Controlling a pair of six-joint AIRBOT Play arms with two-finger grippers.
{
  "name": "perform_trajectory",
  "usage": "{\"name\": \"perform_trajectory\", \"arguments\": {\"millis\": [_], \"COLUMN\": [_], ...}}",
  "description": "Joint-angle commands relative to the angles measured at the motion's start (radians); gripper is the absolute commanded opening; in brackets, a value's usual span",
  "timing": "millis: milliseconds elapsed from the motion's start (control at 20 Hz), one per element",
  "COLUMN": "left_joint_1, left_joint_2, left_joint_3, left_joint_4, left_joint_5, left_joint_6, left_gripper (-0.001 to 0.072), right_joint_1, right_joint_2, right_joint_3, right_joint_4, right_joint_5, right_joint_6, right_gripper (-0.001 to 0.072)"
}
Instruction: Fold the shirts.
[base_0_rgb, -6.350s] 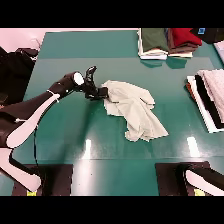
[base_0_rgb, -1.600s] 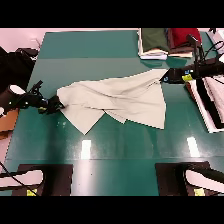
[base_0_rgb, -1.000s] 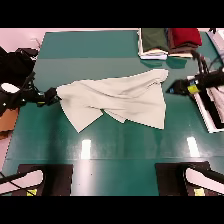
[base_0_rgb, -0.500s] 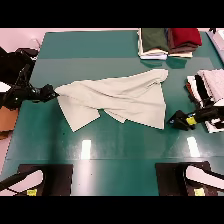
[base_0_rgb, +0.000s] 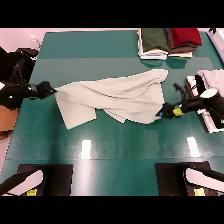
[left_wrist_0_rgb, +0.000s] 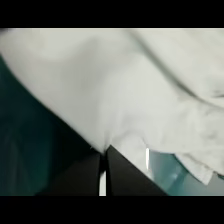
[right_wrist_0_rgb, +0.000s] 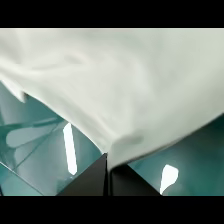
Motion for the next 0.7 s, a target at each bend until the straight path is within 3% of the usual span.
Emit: {"name": "perform_trajectory", "arguments": {"millis": [0, 300, 650], "left_joint_1": [0.001, 0.001, 0.001], "left_joint_2": [0.142, 0.394, 0.430], "left_joint_3": [0.126, 0.633, 1.046], "left_joint_4": [-0.003, 0.002, 0.021], "left_joint_5": [-0.029, -0.025, -0.062], "left_joint_6": [-0.013, -0.037, -0.150], "left_gripper": [0.0024, 0.0024, 0.0023], "right_joint_1": [0.007, -0.174, -0.414], "right_joint_2": [0.140, 0.380, 0.415], "right_joint_3": [0.180, 0.695, 1.088], "right_joint_4": [0.007, 0.006, 0.007], "right_joint_5": [-0.003, -0.049, 0.024], "right_joint_6": [-0.012, -0.011, 0.024], "right_gripper": [0.0022, 0.0022, 0.0020]}}
